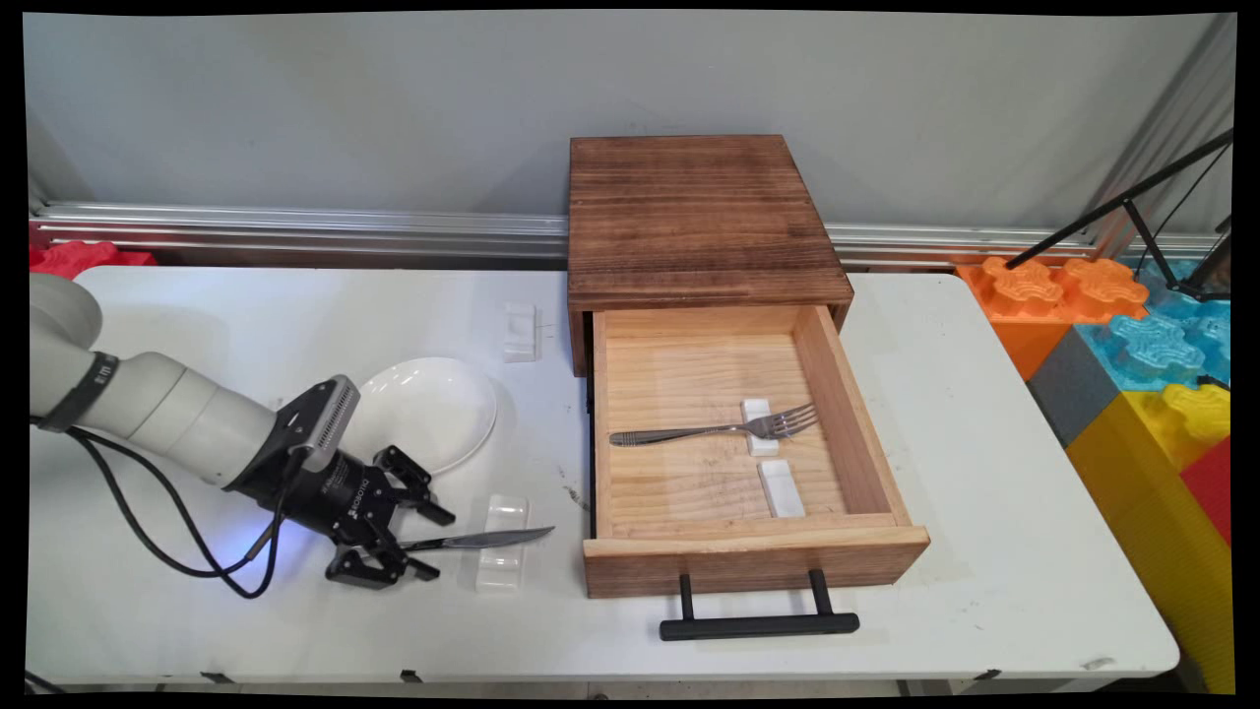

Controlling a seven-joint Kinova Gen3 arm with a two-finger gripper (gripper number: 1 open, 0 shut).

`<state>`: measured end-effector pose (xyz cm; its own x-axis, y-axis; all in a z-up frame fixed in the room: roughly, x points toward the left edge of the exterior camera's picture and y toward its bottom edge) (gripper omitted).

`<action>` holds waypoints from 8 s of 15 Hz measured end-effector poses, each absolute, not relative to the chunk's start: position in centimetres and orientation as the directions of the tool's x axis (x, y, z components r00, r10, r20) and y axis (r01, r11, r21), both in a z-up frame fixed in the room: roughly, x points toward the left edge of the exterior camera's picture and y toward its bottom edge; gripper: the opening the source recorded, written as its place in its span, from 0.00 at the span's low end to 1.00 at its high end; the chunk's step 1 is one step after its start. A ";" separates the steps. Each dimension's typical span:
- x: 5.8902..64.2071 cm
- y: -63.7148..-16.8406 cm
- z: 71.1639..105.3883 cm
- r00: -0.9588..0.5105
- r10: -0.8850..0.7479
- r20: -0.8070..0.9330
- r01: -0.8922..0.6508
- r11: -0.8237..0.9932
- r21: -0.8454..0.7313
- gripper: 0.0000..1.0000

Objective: Pick up the knife from the right of the white plate, then place the picked object into the drawer

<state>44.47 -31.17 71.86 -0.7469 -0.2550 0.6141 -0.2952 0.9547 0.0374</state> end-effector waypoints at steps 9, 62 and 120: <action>44.4 -30.9 71.9 -0.747 -0.267 0.609 -0.293 0.954 0.059 0.00; 26.2 -38.8 94.0 -0.693 -0.358 0.626 -0.411 0.909 0.065 0.00; 16.3 -45.3 76.4 -0.735 -0.363 0.573 -0.394 0.916 0.075 1.00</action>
